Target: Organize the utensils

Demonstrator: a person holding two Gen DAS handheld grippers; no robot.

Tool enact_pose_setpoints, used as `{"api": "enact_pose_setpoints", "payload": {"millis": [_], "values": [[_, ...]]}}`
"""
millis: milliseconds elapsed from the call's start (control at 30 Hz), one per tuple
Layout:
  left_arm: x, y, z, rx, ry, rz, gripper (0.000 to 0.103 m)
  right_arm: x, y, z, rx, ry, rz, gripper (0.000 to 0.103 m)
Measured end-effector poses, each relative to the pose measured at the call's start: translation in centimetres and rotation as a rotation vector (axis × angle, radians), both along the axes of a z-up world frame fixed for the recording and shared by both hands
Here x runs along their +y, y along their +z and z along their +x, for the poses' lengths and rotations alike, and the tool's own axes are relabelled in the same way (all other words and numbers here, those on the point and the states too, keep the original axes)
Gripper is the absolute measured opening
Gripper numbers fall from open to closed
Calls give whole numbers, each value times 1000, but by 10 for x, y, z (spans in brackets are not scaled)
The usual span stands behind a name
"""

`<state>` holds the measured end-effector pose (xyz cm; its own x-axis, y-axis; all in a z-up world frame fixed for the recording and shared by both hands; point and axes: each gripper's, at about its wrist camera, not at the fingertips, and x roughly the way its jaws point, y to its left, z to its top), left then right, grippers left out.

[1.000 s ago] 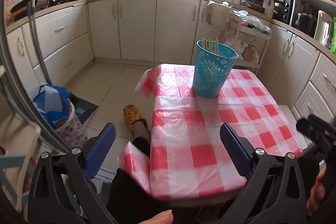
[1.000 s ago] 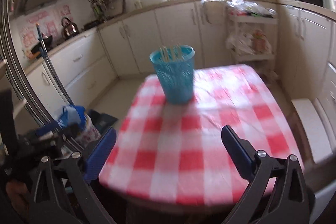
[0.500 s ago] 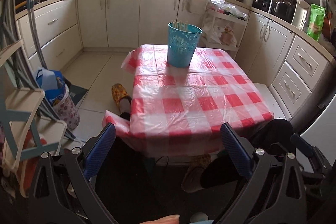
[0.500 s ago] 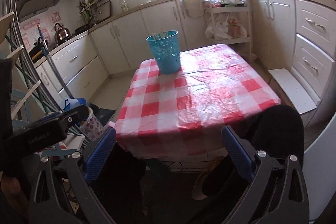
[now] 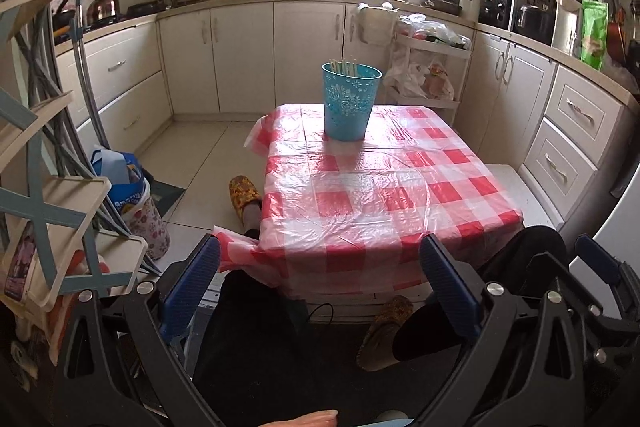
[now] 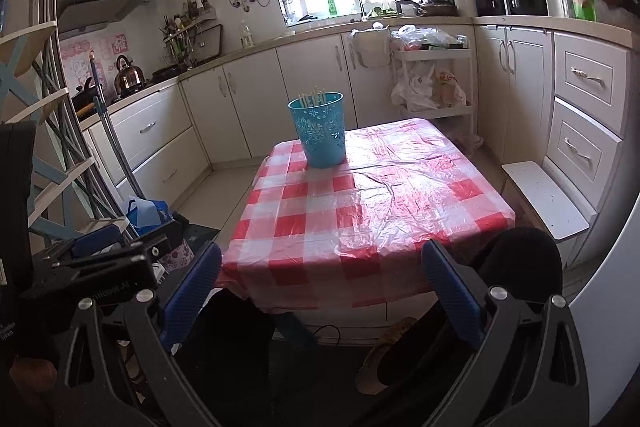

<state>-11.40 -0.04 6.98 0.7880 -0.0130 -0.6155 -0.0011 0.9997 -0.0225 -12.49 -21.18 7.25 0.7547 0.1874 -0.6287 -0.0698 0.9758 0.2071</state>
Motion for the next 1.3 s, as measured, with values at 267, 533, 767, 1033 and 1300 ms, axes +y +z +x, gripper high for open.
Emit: {"api": "enact_pose_setpoints", "payload": {"millis": [267,533,767,1033,1300], "values": [[-3,1,-2,-5,14,41,95,-2,-1,-1,1,-4,9,96],[-5,3,-4,-13,24,78,95,-2,0,-2,-2,-1,6,96],[-4,4,-5,-18,30,86,95,-2,2,-4,-9,-1,-1,96],[2,-4,-8,-5,78,64,95,0,5,-6,-16,5,-9,96],[-8,-11,-14,-1,33,61,95,6,12,-12,-66,15,-26,96]]}}
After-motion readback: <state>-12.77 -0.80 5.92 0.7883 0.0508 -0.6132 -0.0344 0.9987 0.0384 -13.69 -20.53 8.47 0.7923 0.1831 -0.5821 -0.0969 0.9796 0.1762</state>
